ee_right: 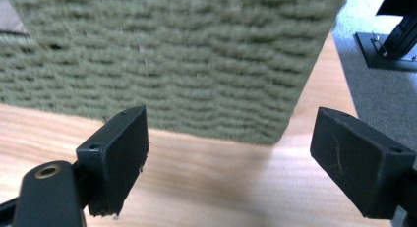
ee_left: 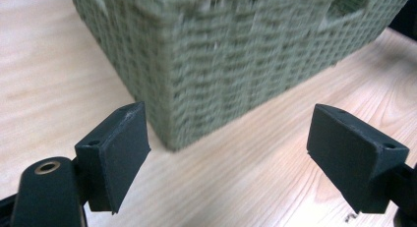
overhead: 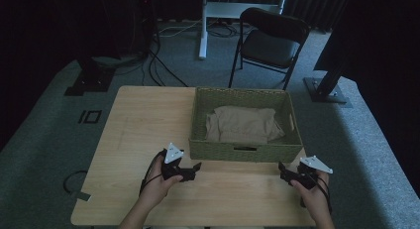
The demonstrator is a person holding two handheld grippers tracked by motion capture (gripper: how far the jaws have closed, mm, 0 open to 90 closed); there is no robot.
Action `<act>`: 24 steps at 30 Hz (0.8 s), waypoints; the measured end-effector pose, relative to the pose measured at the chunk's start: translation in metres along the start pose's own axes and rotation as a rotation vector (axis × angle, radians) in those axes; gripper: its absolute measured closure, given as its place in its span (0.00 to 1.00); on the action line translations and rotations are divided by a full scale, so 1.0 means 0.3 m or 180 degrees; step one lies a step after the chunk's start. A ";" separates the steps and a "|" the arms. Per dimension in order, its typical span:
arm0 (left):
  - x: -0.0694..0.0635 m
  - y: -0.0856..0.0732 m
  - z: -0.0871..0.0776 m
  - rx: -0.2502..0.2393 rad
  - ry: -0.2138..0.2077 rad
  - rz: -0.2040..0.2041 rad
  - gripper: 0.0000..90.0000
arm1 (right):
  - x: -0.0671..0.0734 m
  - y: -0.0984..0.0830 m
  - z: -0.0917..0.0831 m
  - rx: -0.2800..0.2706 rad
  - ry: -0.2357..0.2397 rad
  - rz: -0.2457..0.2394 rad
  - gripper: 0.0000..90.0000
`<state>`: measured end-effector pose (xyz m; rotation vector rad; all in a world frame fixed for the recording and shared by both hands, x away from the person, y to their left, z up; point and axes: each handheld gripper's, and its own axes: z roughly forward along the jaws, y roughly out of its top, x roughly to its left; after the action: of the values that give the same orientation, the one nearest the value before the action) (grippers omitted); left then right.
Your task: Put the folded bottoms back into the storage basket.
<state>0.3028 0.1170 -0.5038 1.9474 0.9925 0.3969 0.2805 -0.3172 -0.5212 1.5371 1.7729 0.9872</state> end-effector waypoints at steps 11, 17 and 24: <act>0.044 -0.086 0.023 0.0384 0.0201 -0.0076 0.19 | -0.002 -0.060 0.026 0.0263 -0.0058 0.0033 0.15; 0.058 -0.126 0.027 0.0552 0.0339 -0.0100 0.19 | -0.008 -0.088 0.042 0.0441 -0.0140 0.0064 0.16; 0.068 -0.156 0.028 0.0568 0.0491 -0.0127 0.19 | -0.005 -0.102 0.051 0.0540 -0.0183 0.0044 0.15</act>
<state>0.2980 0.1413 -0.5491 2.0766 1.1992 0.4547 0.2765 -0.3182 -0.5552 1.6658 1.8474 0.8078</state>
